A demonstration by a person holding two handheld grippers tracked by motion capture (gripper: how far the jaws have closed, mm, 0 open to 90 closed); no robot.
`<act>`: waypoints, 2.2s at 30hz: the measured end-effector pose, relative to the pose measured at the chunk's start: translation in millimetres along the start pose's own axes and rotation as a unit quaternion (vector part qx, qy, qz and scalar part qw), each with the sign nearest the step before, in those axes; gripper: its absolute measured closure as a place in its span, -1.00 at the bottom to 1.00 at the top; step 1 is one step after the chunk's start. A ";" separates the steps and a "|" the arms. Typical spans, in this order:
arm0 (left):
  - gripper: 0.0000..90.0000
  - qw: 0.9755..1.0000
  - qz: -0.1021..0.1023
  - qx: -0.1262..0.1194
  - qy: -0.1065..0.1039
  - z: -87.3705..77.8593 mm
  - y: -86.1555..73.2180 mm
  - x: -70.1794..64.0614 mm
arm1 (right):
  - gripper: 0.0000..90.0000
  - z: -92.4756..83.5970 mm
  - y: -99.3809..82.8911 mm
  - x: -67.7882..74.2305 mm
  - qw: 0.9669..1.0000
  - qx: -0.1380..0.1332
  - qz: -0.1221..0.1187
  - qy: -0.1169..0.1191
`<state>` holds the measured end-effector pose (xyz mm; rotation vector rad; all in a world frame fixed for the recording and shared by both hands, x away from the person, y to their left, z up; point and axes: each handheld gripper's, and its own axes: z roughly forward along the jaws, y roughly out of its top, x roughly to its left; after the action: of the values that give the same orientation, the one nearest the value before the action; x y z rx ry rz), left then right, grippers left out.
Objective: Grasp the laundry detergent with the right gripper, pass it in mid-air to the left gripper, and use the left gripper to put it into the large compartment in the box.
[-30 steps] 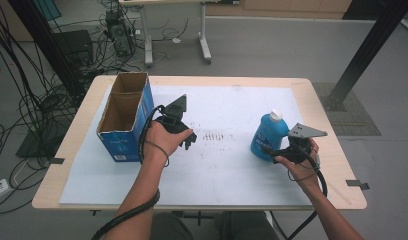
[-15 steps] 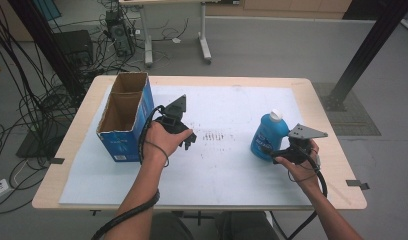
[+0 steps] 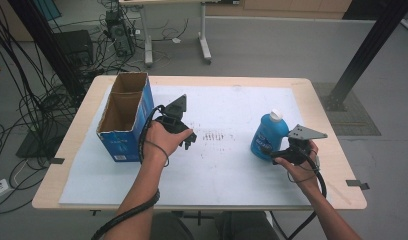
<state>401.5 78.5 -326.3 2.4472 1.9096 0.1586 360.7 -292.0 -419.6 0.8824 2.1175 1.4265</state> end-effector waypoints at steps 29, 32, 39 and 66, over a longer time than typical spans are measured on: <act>-0.88 1.000 0.002 0.001 -0.002 1.7 -0.6 0.4 | -0.92 3.8 -4.4 -0.2 1.000 0.002 0.002 0.004; -0.88 1.000 -0.001 -0.001 -0.003 1.8 -0.5 -0.7 | -0.87 4.4 -3.9 0.3 1.000 0.000 0.000 0.005; -0.88 1.000 0.005 -0.004 -0.009 0.7 0.6 -4.3 | -0.67 5.2 -4.5 -0.4 1.000 -0.006 -0.004 0.008; -0.88 1.000 0.003 -0.006 -0.005 -3.9 -0.6 -0.5 | -0.08 12.2 -9.1 -1.1 1.000 -0.011 -0.011 0.024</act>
<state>400.4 77.9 -322.6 2.4421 1.8928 0.1574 367.2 -287.2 -432.6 0.8204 2.1353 1.4720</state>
